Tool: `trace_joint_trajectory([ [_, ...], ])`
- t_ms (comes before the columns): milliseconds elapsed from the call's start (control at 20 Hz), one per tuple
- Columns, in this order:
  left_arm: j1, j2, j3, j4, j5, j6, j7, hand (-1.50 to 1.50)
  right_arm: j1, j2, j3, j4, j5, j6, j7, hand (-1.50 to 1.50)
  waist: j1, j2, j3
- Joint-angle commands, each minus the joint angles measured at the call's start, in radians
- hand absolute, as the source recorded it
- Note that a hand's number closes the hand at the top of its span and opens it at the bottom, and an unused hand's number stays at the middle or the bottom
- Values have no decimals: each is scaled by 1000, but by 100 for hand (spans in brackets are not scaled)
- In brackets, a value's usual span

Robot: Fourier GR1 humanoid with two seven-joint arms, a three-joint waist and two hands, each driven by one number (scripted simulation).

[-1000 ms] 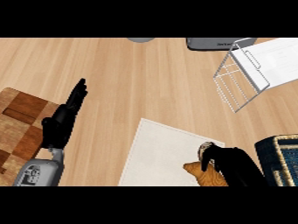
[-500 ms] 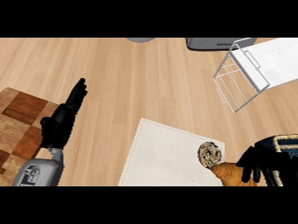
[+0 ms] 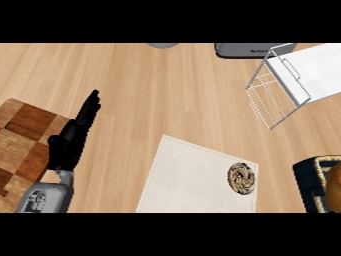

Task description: Pick the croissant from the placemat and place it in the tiered shelf

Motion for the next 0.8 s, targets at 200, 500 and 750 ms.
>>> trace_joint_trajectory([
  [200,-49,-35,-17,53,-27,4,-11,0,-253,-67,-243,104,-80,32,155,150,19,5,-1],
  [500,-11,0,27,35,-4,-44,-50,0,-374,-80,-319,240,-123,117,144,150,20,4,0],
  [750,-65,-68,-33,-25,-52,13,78,0,-535,-119,-245,426,-20,75,131,150,35,6,0],
])
